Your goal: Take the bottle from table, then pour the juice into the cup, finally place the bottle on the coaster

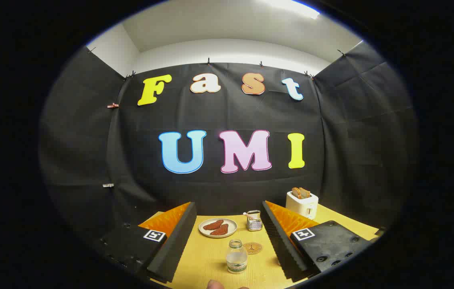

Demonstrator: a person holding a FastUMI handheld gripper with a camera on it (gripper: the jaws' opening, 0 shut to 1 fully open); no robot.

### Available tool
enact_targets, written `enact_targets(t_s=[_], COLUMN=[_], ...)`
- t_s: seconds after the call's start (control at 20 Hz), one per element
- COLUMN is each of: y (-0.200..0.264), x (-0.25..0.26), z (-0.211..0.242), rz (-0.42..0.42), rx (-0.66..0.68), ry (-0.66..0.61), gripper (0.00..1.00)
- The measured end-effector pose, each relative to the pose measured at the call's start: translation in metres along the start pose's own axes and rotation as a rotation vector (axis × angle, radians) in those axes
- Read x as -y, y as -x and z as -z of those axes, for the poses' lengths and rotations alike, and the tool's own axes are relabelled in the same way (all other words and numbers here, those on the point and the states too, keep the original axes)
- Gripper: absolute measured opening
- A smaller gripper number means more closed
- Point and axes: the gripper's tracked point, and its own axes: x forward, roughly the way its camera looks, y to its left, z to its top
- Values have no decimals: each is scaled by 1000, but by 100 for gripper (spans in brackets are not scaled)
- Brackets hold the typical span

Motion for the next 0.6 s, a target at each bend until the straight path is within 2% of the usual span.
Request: enact_targets(t_s=[0.6], y=[-3], x=[-2], z=[3], rz=[1], rx=[-8], ry=[-10], gripper=[98])
